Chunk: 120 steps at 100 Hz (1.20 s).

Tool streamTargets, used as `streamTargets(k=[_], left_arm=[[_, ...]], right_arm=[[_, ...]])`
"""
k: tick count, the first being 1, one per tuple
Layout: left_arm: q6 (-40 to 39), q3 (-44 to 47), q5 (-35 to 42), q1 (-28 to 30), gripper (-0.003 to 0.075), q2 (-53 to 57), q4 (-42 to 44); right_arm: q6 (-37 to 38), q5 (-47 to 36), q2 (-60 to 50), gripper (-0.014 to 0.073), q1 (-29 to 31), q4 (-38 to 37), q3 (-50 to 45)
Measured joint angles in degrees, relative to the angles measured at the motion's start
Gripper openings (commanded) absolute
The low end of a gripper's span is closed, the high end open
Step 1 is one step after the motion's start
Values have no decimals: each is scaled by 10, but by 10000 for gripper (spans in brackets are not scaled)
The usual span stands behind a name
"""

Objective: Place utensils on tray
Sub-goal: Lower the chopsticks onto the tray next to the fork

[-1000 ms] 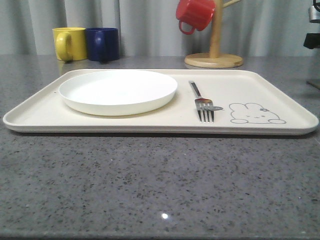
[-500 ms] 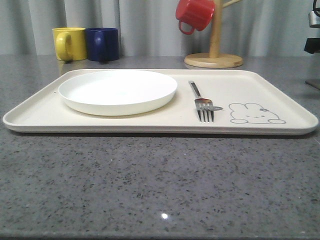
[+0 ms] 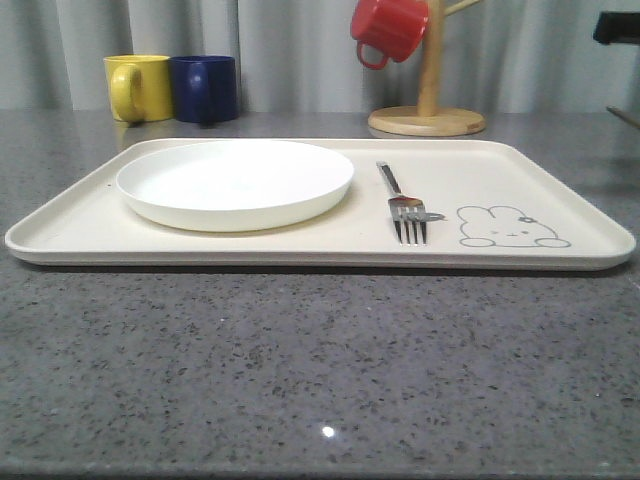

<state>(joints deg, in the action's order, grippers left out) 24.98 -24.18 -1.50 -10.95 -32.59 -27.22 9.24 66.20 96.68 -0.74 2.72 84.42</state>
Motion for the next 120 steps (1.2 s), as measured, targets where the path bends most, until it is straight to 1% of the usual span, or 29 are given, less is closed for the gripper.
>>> streamTargets(k=[9,26,38,47,68,91,96,103,110,120], left_arm=[[0,0,0,0,-17,0,0],[0,0,0,0,-17,0,0],[0,0,0,0,-17,0,0],[0,0,0,0,-17,0,0],[0,0,0,0,-17,0,0],[0,0,0,0,-17,0,0],[0,0,0,0,-17,0,0],[0,0,0,0,-17,0,0],[0,0,0,0,-17,0,0],[0,0,0,0,-17,0,0]], right_arm=[[31,-6,-22,-45,-37,1,0],[95,-26,-31,-45,-129,3,0],[125,-58,-17,-45,-185,7,0],[144,-75,2,-45,-212,8,0],[173,-88,47,-45,-224,9,0],[179,-94,70,-41,-224,9,0],[180,-94,73,-18,-224,9,0],[180,-94,74,46,-224,9,0],[180,-94,74,139,-224,9,0],[180,-94,74,246,-224,9,0]])
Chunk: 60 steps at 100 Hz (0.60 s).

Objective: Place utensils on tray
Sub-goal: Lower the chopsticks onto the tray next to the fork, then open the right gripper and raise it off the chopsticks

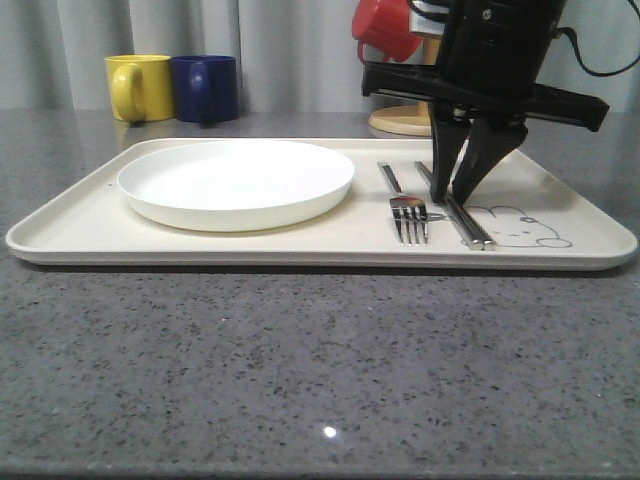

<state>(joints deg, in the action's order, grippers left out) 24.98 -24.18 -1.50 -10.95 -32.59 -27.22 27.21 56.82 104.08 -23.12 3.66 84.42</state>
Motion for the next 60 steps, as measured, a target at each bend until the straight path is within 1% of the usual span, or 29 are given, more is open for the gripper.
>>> streamTargets(k=[4,11,29,41,49,60], left_arm=[[0,0,0,0,-17,0,0],[0,0,0,0,-17,0,0],[0,0,0,0,-17,0,0],[0,0,0,0,-17,0,0],[0,0,0,0,-17,0,0],[0,0,0,0,-17,0,0]], right_arm=[[0,0,0,277,0,0,0],[0,-1,0,300,0,0,0],[-1,1,-7,300,0,-5,4],[-15,4,-28,300,2,-27,14],[-27,11,-45,300,18,-37,19],[-65,32,-66,300,62,-40,20]])
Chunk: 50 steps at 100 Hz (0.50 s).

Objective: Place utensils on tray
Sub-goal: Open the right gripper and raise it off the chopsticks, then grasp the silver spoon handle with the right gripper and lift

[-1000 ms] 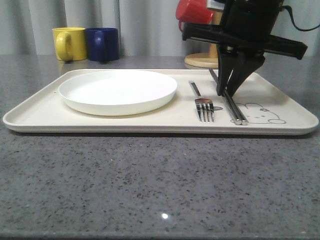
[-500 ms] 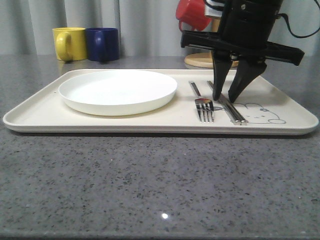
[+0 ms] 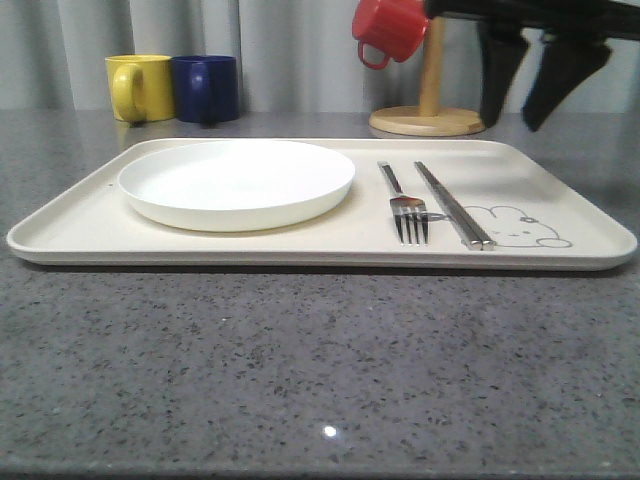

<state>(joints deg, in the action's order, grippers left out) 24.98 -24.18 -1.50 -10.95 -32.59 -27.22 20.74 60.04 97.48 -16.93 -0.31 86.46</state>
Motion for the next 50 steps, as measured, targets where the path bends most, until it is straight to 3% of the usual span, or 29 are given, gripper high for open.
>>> streamTargets(k=[50], left_arm=[[0,0,0,0,-17,0,0]], right_arm=[[-167,79,-17,300,259,-10,0]])
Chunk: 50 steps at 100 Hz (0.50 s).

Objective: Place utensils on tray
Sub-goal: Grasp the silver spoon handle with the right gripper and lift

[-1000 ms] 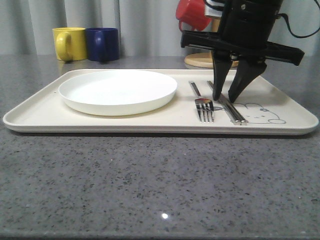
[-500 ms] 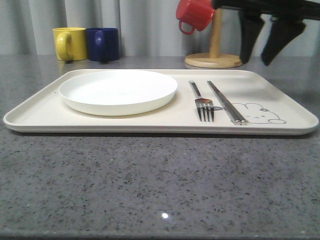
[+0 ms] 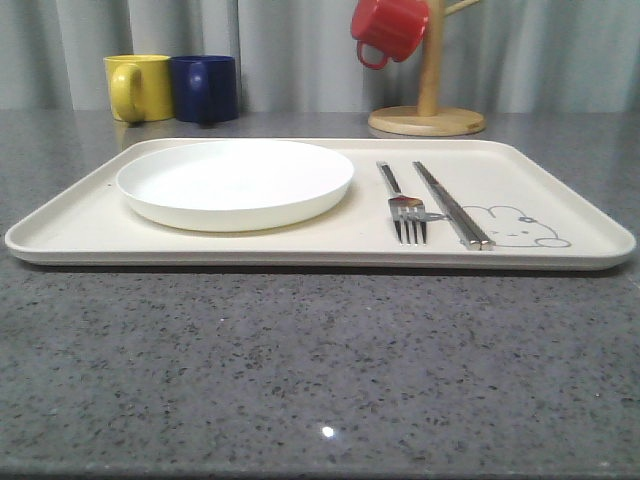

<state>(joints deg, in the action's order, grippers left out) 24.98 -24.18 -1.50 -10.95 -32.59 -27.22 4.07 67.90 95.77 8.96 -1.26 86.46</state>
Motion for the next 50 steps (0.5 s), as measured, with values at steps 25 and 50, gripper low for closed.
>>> streamTargets(k=[25,50], left_arm=[[0,0,0,0,-17,0,0],[0,0,0,0,-17,0,0]], right_arm=[[-24,-12,24,300,24,0,0],[-28,-17,63,300,24,1,0]])
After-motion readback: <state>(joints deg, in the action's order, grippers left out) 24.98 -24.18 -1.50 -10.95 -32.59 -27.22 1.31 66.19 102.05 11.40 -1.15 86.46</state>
